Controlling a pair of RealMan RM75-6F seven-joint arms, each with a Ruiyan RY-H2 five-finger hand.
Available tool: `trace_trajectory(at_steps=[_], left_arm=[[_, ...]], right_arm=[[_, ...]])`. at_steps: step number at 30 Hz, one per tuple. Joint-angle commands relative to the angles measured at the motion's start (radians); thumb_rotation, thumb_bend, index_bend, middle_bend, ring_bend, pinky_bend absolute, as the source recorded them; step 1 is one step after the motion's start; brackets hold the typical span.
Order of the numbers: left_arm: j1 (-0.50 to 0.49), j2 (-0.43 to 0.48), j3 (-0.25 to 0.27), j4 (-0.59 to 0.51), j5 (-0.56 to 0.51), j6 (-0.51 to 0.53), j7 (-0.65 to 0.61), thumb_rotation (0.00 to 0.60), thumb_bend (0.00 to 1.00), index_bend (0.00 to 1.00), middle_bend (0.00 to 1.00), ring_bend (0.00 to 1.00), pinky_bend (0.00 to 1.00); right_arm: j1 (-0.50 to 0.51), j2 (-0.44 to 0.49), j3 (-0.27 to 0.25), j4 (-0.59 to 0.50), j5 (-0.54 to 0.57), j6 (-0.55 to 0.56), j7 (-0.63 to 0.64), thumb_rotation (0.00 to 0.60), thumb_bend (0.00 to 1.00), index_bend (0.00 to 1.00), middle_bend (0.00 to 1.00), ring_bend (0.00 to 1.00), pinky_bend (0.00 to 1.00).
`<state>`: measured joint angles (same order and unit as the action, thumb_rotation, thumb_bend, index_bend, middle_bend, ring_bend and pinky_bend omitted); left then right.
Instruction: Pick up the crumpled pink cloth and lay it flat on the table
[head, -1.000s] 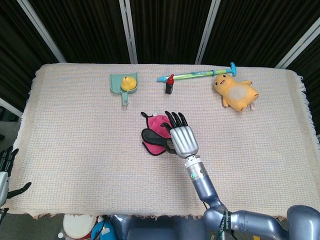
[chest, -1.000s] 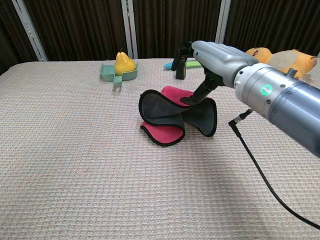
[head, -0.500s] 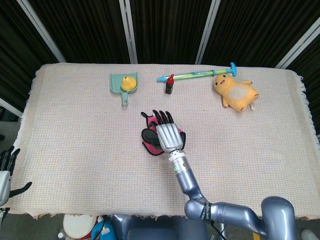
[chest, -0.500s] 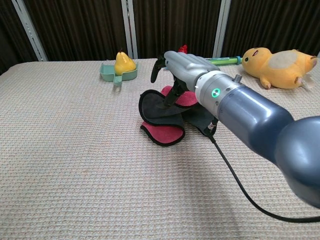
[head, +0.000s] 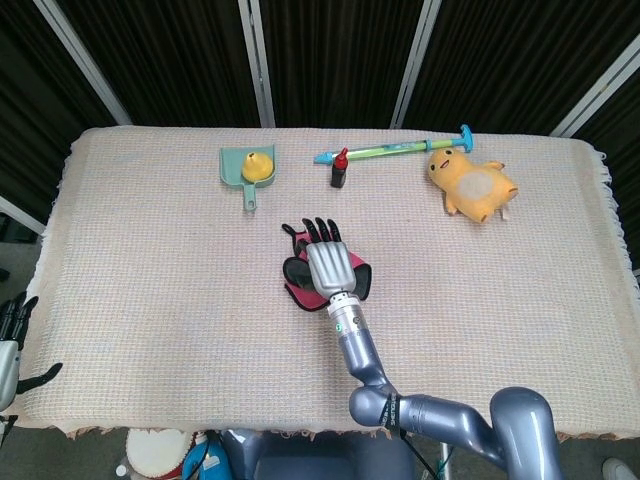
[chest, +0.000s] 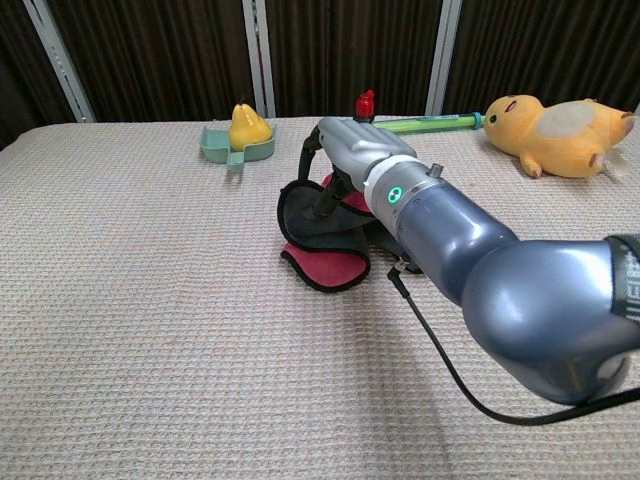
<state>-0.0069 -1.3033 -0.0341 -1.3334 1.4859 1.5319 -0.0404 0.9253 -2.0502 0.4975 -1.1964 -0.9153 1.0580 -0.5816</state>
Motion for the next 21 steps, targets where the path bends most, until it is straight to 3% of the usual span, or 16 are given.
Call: trace_trajectory(at_steps=[1, 11, 16, 21], left_arm=[[0.001, 0.000, 0.001, 0.001, 0.001, 0.002, 0.000, 0.600, 0.00, 0.00, 0.00, 0.00, 0.01], [0.001, -0.004, 0.005, 0.003, 0.003, 0.000, 0.005, 0.600, 0.00, 0.00, 0.00, 0.00, 0.01], [0.000, -0.005, 0.006, 0.002, 0.004, -0.002, 0.004, 0.600, 0.00, 0.00, 0.00, 0.00, 0.01], [0.000, -0.003, 0.007, -0.004, 0.004, -0.003, 0.003, 0.600, 0.00, 0.00, 0.00, 0.00, 0.01]], right_arm=[[0.006, -0.011, -0.007, 0.022, -0.005, 0.004, 0.019, 0.600, 0.40, 0.51, 0.16, 0.00, 0.00], [0.005, -0.007, -0.030, 0.031, -0.024, 0.006, 0.063, 0.600, 0.52, 0.58, 0.19, 0.00, 0.00], [-0.005, 0.031, -0.046, -0.036, -0.050, 0.032, 0.046, 0.600, 0.52, 0.59, 0.20, 0.00, 0.00], [-0.011, 0.097, -0.022, -0.140, -0.064, 0.080, 0.002, 0.600, 0.52, 0.59, 0.20, 0.00, 0.00]])
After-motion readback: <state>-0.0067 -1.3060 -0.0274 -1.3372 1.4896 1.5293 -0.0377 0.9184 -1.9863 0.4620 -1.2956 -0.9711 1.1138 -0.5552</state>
